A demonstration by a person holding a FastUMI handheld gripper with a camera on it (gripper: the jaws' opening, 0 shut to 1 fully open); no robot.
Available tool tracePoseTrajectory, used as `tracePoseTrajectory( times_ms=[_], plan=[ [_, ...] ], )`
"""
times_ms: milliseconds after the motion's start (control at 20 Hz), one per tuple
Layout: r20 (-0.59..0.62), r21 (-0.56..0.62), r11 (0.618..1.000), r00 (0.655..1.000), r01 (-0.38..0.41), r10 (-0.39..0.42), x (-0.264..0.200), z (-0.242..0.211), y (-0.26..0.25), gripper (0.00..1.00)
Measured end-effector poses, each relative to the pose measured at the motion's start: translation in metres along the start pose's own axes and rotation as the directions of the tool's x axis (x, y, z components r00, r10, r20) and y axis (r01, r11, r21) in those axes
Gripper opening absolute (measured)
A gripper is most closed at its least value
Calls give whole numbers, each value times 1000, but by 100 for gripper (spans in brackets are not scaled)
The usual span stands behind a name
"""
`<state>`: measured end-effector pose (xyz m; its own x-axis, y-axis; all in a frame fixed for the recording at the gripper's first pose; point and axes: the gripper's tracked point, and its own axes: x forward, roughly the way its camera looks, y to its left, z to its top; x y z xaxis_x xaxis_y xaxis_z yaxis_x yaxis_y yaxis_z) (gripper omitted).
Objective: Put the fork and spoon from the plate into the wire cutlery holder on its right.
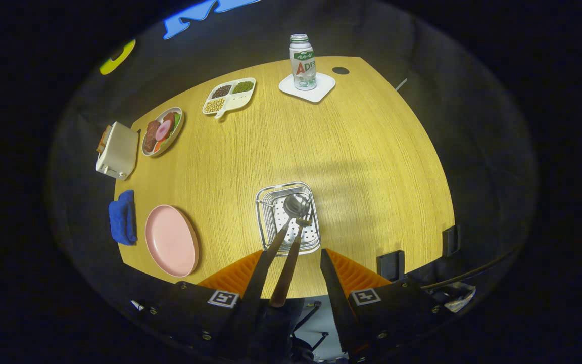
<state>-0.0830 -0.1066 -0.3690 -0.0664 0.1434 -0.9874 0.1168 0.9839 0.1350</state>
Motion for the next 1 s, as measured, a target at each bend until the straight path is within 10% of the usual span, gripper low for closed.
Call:
tracePoseTrajectory(
  times_ms=[150, 500, 750, 1000],
  plan=[
    [64, 4, 1000, 998, 0, 0, -4, 10, 1, 98],
    [418, 33, 999, 908, -37, 20, -53, 68, 12, 98],
    [741, 43, 999, 671, -32, -11, -144, 123, 20, 98],
    [944, 38, 999, 328, 21, -43, -250, 150, 26, 98]
  ],
)
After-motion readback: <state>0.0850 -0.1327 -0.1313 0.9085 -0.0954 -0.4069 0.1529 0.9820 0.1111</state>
